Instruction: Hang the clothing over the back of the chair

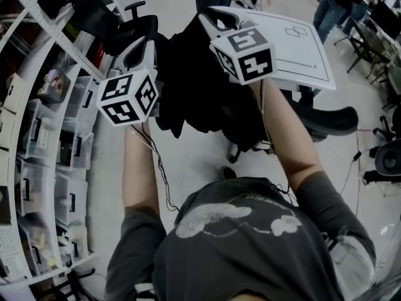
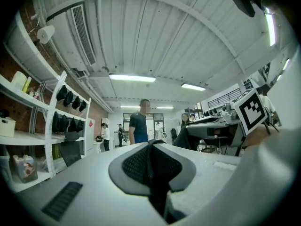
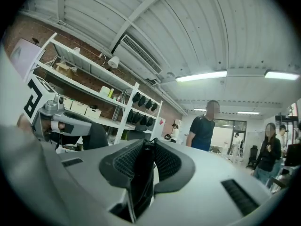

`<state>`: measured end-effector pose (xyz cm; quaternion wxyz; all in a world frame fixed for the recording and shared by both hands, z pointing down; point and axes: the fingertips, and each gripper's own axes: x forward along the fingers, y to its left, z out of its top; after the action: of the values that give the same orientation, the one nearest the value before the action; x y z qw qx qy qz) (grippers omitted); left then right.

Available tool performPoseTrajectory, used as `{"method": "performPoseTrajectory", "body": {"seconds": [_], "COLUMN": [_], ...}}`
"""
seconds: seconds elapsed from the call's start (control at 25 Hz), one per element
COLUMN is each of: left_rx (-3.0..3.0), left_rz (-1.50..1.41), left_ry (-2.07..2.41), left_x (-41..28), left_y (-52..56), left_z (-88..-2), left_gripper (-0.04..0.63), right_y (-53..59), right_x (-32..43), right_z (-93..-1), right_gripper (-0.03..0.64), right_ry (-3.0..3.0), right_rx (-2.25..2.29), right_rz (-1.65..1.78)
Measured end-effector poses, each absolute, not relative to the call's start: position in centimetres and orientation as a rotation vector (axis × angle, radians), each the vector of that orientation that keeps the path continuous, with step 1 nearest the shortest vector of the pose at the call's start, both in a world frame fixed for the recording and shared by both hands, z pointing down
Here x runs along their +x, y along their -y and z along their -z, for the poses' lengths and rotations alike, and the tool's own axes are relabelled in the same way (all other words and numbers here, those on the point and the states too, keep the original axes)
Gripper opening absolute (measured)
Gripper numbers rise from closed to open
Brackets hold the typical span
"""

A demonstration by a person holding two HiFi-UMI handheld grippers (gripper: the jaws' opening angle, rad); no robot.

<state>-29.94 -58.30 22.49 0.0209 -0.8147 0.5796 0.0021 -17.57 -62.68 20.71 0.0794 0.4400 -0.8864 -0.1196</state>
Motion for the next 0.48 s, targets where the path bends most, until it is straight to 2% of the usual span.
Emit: {"method": "performPoseTrajectory", "body": {"seconds": [0.48], "left_rx": [-2.678], "left_rz": [-0.011], "left_ry": [-1.495], "left_x": [-18.1], "left_y": [60.4], "left_z": [-21.2], "left_gripper": [0.009], "right_y": [61.6], "right_x": [-3.8], "right_z": [-18.2], "right_gripper": [0.057], "right_ry": [2.522], "right_rx": [1.536], "right_rz": [0.303]}}
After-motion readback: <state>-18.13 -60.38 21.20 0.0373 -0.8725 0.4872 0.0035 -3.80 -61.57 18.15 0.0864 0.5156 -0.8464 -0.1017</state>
